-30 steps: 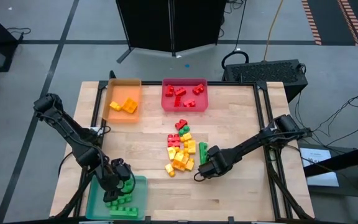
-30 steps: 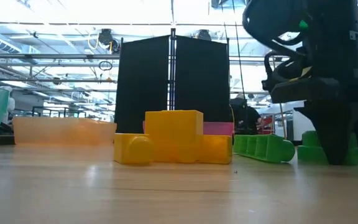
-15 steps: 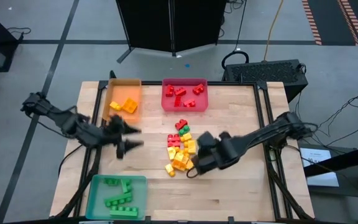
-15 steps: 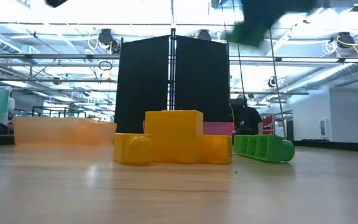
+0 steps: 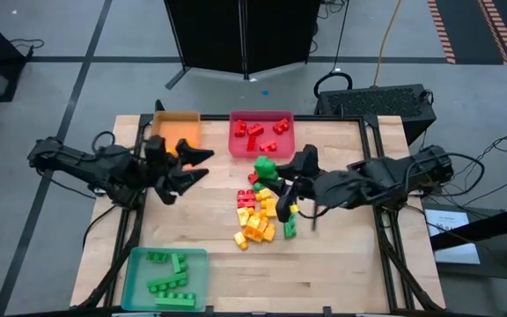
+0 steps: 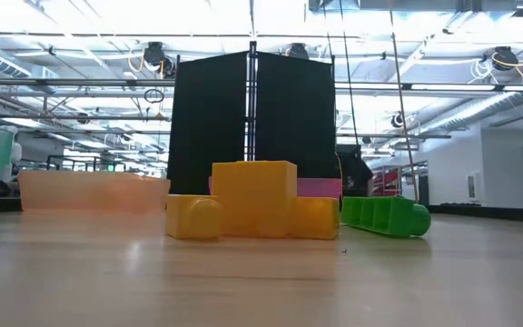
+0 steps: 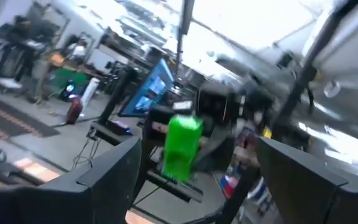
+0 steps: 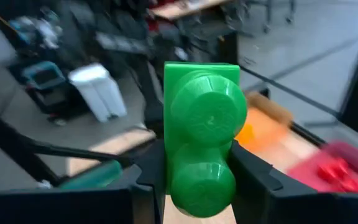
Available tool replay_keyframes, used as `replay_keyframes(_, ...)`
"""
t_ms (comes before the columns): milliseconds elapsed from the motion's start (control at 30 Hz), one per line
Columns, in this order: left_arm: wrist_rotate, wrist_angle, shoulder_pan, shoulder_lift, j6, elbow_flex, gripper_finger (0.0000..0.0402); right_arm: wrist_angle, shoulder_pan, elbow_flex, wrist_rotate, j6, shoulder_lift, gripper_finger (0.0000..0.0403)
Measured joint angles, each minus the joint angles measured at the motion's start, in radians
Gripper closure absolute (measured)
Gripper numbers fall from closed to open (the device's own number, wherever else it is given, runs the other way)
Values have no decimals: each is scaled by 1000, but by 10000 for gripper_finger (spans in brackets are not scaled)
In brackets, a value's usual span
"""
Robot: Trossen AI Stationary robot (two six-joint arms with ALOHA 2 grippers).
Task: Sort blocks
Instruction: Put the green game piece into the blue bin
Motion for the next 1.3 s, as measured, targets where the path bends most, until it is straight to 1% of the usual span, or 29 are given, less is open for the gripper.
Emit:
replay_keyframes(67, 55, 11, 20, 33, 29, 0, 82, 47, -4, 0, -20, -40, -2, 294)
replay_keyframes(133, 139, 43, 37, 74, 51, 0, 82, 73, -5, 0, -30, -80, 0, 294)
replay_keyframes(200, 228, 85, 53, 117, 69, 0, 82, 76, -12, 0, -49, -88, 6, 294)
replay_keyframes(267, 279, 143, 60, 160, 68, 0, 82, 74, -19, 0, -55, -82, 11, 294)
replay_keyframes(367, 290, 215, 74, 208, 72, 0, 82, 70, -21, 0, -75, -70, 19, 294)
replay_keyframes(633, 288, 287, 144, 270, 74, 10, 82, 68, -20, -1, -79, -70, 21, 294)
replay_keyframes(933, 369, 287, 168, 324, 93, 84, 82, 65, -23, 0, -79, -84, 21, 294)
replay_keyframes(1067, 372, 285, 169, 350, 104, 107, 82, 65, -27, 0, -83, -96, 21, 294)
replay_keyframes(1200, 378, 283, 182, 369, 107, 119, 82, 65, -39, 0, -125, -97, 22, 294)
replay_keyframes(1300, 387, 284, 189, 374, 107, 123, 82, 61, -43, 0, -130, -97, 25, 294)
